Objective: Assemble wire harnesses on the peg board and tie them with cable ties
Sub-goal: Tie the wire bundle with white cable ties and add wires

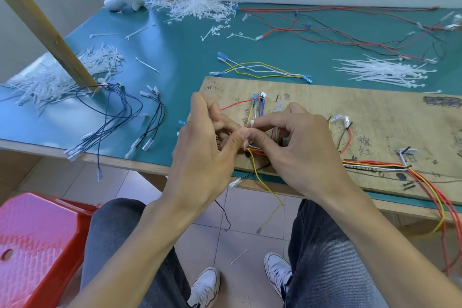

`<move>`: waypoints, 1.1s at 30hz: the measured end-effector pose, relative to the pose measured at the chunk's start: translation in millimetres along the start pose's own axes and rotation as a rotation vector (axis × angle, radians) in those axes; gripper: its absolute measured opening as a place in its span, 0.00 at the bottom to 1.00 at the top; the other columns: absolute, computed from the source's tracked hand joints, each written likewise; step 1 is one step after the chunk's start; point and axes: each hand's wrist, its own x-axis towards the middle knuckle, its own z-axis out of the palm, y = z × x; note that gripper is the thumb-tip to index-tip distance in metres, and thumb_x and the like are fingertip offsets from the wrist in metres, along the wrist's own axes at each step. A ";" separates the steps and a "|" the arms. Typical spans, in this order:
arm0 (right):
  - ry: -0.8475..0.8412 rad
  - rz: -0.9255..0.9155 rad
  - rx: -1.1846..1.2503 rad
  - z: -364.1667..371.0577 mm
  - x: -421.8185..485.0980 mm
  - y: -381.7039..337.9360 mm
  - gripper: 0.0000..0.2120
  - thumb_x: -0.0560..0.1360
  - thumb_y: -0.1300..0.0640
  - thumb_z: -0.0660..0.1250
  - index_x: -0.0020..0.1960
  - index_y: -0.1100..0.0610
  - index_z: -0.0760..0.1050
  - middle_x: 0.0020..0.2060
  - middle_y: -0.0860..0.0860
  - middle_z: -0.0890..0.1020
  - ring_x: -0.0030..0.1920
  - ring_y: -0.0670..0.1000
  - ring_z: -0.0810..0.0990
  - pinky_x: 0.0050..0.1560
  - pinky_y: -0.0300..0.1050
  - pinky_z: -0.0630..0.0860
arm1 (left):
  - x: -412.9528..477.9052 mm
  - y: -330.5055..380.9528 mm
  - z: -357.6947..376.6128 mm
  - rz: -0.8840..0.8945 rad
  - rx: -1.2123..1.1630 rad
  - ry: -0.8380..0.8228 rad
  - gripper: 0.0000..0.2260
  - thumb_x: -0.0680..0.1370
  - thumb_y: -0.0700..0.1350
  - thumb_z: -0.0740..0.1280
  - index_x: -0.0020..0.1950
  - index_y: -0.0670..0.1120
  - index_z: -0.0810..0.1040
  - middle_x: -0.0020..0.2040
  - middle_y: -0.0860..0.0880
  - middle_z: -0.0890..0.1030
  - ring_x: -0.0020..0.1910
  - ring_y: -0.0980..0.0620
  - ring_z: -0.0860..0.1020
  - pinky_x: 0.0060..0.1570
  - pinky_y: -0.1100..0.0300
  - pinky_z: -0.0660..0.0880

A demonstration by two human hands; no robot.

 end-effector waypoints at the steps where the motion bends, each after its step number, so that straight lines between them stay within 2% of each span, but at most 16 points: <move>1: -0.005 -0.007 -0.004 0.0 0.4 0.1 0.04 0.77 0.43 0.76 0.51 0.39 0.86 0.38 0.44 0.72 0.38 0.42 0.73 0.40 0.37 0.65 | -0.5 -0.2 0.7 0.008 0.000 0.013 0.21 0.81 0.50 0.73 0.49 0.53 0.57 0.41 0.57 0.85 0.43 0.50 0.83 0.46 0.43 0.77; 9: 0.003 -0.067 -0.038 1.9 0.1 0.1 0.03 0.78 0.45 0.76 0.50 0.42 0.86 0.35 0.38 0.72 0.38 0.42 0.72 0.38 0.43 0.66 | -1.6 -1.1 5.3 0.025 -0.034 0.076 0.21 0.80 0.49 0.71 0.45 0.58 0.56 0.40 0.55 0.84 0.44 0.47 0.81 0.48 0.39 0.76; 11: -0.005 -0.080 -0.040 2.3 0.3 1.1 0.03 0.78 0.46 0.76 0.50 0.43 0.86 0.37 0.33 0.75 0.38 0.42 0.71 0.38 0.44 0.67 | -1.1 -1.6 4.8 0.021 -0.036 0.070 0.21 0.80 0.50 0.71 0.45 0.58 0.56 0.41 0.54 0.84 0.44 0.46 0.82 0.48 0.39 0.77; 14: -0.001 -0.081 -0.037 2.9 0.3 3.0 0.03 0.78 0.46 0.76 0.50 0.43 0.86 0.36 0.31 0.73 0.38 0.42 0.71 0.39 0.44 0.67 | -0.5 -1.9 4.3 0.018 -0.034 0.061 0.21 0.80 0.51 0.71 0.46 0.58 0.56 0.41 0.55 0.84 0.45 0.44 0.82 0.49 0.39 0.77; 16: -0.016 -0.106 -0.043 2.8 0.4 2.5 0.02 0.78 0.47 0.75 0.50 0.44 0.86 0.39 0.26 0.74 0.38 0.42 0.71 0.39 0.43 0.66 | -0.8 -1.6 4.4 0.021 -0.031 0.063 0.21 0.80 0.50 0.71 0.46 0.58 0.56 0.40 0.55 0.84 0.45 0.46 0.82 0.49 0.40 0.77; 18: -0.027 -0.130 -0.047 2.4 1.1 2.3 0.02 0.79 0.48 0.75 0.50 0.45 0.86 0.40 0.22 0.74 0.39 0.44 0.71 0.39 0.42 0.65 | -1.0 -2.0 4.7 0.028 -0.025 0.077 0.21 0.80 0.49 0.71 0.46 0.58 0.56 0.39 0.56 0.84 0.44 0.49 0.82 0.49 0.42 0.77; 21: -0.037 -0.160 -0.062 1.7 1.8 1.5 0.02 0.79 0.51 0.75 0.49 0.45 0.87 0.37 0.32 0.79 0.40 0.50 0.70 0.40 0.44 0.66 | -0.8 -3.3 5.4 0.037 -0.038 0.087 0.22 0.81 0.46 0.72 0.46 0.57 0.56 0.39 0.54 0.83 0.42 0.50 0.81 0.46 0.54 0.77; 24: -0.044 -0.207 -0.082 0.9 0.8 0.0 0.04 0.80 0.54 0.74 0.48 0.46 0.87 0.38 0.39 0.83 0.41 0.53 0.70 0.41 0.45 0.66 | 0.8 -3.4 5.4 0.043 -0.038 0.105 0.23 0.81 0.44 0.72 0.46 0.57 0.56 0.38 0.54 0.83 0.41 0.52 0.80 0.43 0.64 0.74; 26: -0.040 -0.173 -0.051 0.6 1.0 2.5 0.03 0.79 0.54 0.75 0.49 0.48 0.88 0.38 0.38 0.82 0.41 0.52 0.71 0.41 0.44 0.65 | 1.4 -3.4 4.8 0.042 -0.030 0.089 0.23 0.81 0.45 0.73 0.46 0.57 0.56 0.38 0.55 0.83 0.41 0.53 0.80 0.43 0.65 0.73; 30: -0.034 -0.120 -0.026 1.5 2.0 6.0 0.03 0.79 0.54 0.75 0.52 0.50 0.88 0.35 0.28 0.76 0.39 0.45 0.70 0.42 0.42 0.64 | 0.5 -3.3 4.8 0.047 -0.054 0.050 0.24 0.80 0.43 0.74 0.46 0.57 0.57 0.39 0.54 0.84 0.41 0.54 0.81 0.42 0.71 0.72; 33: -0.046 -0.140 -0.034 1.9 1.9 5.2 0.03 0.80 0.53 0.75 0.51 0.49 0.87 0.35 0.28 0.75 0.39 0.48 0.70 0.41 0.43 0.66 | 0.2 -3.3 5.0 0.040 -0.047 0.056 0.23 0.80 0.44 0.73 0.46 0.57 0.57 0.39 0.55 0.84 0.41 0.53 0.82 0.42 0.71 0.72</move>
